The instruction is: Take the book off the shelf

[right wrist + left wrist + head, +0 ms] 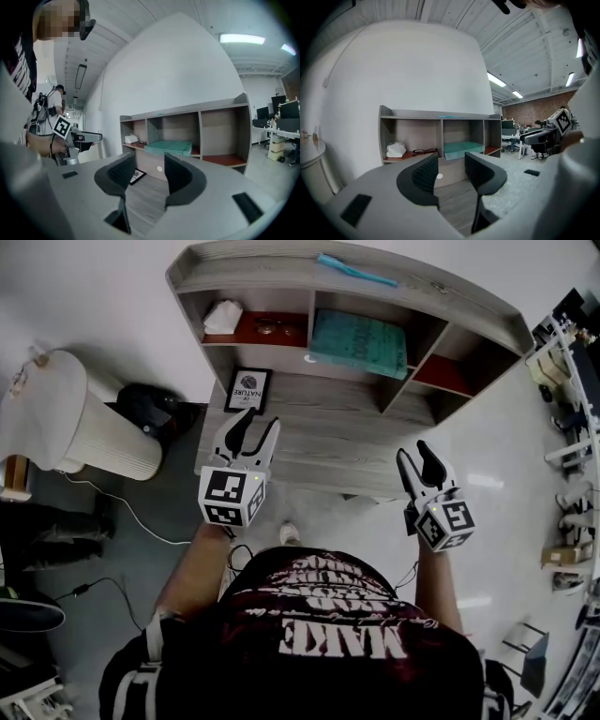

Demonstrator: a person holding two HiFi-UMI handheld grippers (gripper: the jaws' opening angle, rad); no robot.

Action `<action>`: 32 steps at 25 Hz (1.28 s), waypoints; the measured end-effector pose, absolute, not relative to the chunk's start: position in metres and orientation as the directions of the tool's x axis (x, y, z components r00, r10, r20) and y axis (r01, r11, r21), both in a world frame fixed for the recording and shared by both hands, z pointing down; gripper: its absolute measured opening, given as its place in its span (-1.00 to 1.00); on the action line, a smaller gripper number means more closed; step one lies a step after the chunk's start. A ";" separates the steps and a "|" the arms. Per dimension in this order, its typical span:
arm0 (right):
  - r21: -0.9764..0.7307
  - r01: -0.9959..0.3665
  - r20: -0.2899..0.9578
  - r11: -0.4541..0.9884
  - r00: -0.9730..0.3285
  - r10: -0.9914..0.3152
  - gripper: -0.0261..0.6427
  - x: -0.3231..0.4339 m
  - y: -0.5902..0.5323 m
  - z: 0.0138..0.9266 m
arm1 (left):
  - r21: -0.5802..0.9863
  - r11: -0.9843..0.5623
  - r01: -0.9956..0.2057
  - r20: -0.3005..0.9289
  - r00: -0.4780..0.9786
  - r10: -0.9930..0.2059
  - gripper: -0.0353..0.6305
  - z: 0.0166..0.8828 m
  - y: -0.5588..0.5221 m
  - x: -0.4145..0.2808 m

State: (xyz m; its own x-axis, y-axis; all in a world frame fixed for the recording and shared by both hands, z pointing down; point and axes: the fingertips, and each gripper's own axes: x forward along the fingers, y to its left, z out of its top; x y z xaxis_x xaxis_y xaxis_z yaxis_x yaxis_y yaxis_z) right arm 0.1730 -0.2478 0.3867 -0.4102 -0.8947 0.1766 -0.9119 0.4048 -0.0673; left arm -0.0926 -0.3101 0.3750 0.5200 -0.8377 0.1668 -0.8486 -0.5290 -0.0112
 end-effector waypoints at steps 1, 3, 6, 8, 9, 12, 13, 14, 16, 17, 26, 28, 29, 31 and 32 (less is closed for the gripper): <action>-0.062 -0.914 0.175 0.401 -0.406 -0.897 -0.33 0.169 -0.252 0.386 | -0.009 -0.538 -0.843 0.166 0.529 -0.832 -0.39 0.375 -0.317 -0.094; -0.053 -0.918 0.172 0.394 -0.397 -0.902 -0.33 0.162 -0.261 0.382 | -0.007 -0.556 -0.831 0.162 0.548 -0.821 -0.39 0.374 -0.329 -0.098; -0.043 -0.922 0.171 0.385 -0.386 -0.906 -0.32 0.154 -0.272 0.377 | -0.009 -0.574 -0.819 0.158 0.566 -0.809 -0.39 0.374 -0.346 -0.101; -0.039 -0.923 0.181 0.383 -0.383 -0.906 -0.32 0.151 -0.275 0.377 | 0.003 -0.581 -0.814 0.164 0.573 -0.803 -0.39 0.376 -0.354 -0.102; -0.036 -0.924 0.187 0.381 -0.381 -0.905 -0.32 0.151 -0.275 0.378 | 0.012 -0.586 -0.810 0.166 0.579 -0.798 -0.39 0.377 -0.356 -0.101; -0.033 -0.931 0.198 0.364 -0.363 -0.910 -0.32 0.159 -0.277 0.381 | 0.017 -0.600 -0.800 0.183 0.593 -0.785 -0.39 0.384 -0.362 -0.095; -0.037 -0.934 0.201 0.356 -0.356 -0.913 -0.32 0.162 -0.279 0.382 | 0.017 -0.603 -0.798 0.194 0.594 -0.781 -0.39 0.388 -0.365 -0.092; -0.043 -0.936 0.204 0.351 -0.352 -0.914 -0.32 0.164 -0.281 0.383 | 0.021 -0.604 -0.796 0.205 0.595 -0.777 -0.39 0.392 -0.368 -0.090; -0.057 -0.935 0.209 0.349 -0.353 -0.912 -0.33 0.167 -0.288 0.386 | 0.039 -0.609 -0.792 0.221 0.601 -0.768 -0.39 0.397 -0.373 -0.085; -0.064 -0.934 0.208 0.351 -0.357 -0.911 -0.33 0.168 -0.292 0.387 | 0.043 -0.611 -0.790 0.226 0.604 -0.765 -0.39 0.399 -0.377 -0.082; -0.166 -0.911 0.190 0.377 -0.404 -0.895 -0.33 0.183 -0.365 0.403 | 0.056 -0.586 -0.808 0.242 0.580 -0.778 -0.39 0.402 -0.426 -0.068; -0.172 -0.908 0.192 0.382 -0.411 -0.891 -0.33 0.189 -0.383 0.405 | 0.055 -0.586 -0.809 0.250 0.579 -0.776 -0.39 0.404 -0.440 -0.060; -0.177 -0.908 0.194 0.380 -0.411 -0.891 -0.33 0.193 -0.392 0.407 | 0.055 -0.586 -0.809 0.257 0.579 -0.774 -0.39 0.406 -0.448 -0.055; -0.190 -0.909 0.204 0.371 -0.406 -0.891 -0.32 0.202 -0.409 0.411 | 0.067 -0.589 -0.805 0.270 0.583 -0.767 -0.39 0.411 -0.462 -0.047; -0.195 -0.910 0.213 0.365 -0.403 -0.890 -0.32 0.206 -0.417 0.414 | 0.077 -0.591 -0.803 0.273 0.587 -0.762 -0.39 0.414 -0.469 -0.042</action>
